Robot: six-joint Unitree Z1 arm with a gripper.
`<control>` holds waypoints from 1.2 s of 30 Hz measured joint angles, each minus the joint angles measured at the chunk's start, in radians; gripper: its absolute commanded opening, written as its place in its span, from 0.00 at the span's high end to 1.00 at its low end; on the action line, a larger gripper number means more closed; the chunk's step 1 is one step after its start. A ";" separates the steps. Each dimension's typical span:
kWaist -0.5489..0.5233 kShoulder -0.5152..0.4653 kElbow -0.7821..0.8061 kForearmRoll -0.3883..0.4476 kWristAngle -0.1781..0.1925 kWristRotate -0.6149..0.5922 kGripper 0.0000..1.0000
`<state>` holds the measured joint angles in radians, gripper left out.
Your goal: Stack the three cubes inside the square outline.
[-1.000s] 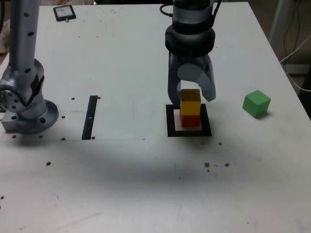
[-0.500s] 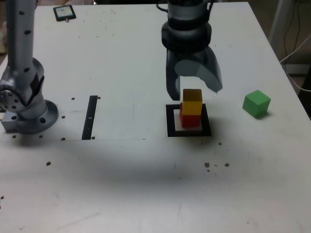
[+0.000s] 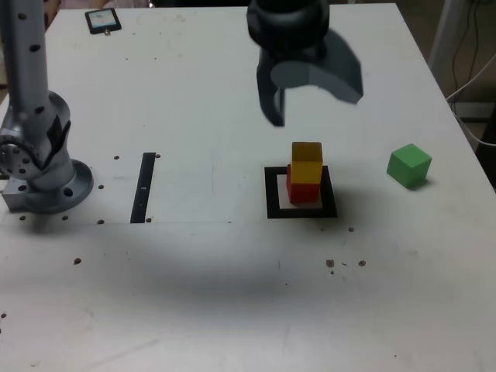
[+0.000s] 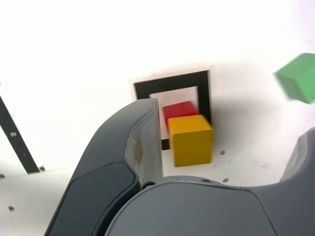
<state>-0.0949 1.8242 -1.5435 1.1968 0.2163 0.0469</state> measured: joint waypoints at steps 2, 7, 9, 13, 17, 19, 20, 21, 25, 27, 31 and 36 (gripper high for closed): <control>0.000 0.001 -0.047 0.024 0.013 0.062 0.00; 0.000 0.030 -0.194 0.088 0.024 0.235 0.00; 0.000 0.047 -0.252 0.118 0.027 0.301 0.00; 0.000 0.078 -0.377 0.150 0.030 0.441 0.00; 0.002 0.153 -0.458 0.179 0.024 0.565 0.00; 0.004 0.193 -0.484 0.190 0.021 0.580 0.00; 0.005 0.215 -0.501 0.196 0.020 0.590 0.00; 0.005 0.229 -0.516 0.200 0.020 0.600 0.00; 0.008 0.302 -0.585 0.210 0.022 0.633 0.00; 0.014 0.342 -0.596 0.210 0.022 0.638 0.00; 0.033 0.406 -0.619 0.209 0.020 0.646 0.01; 0.042 0.460 -0.662 0.206 0.020 0.666 0.02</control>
<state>-0.0532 2.2845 -2.2053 1.4025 0.2367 0.7127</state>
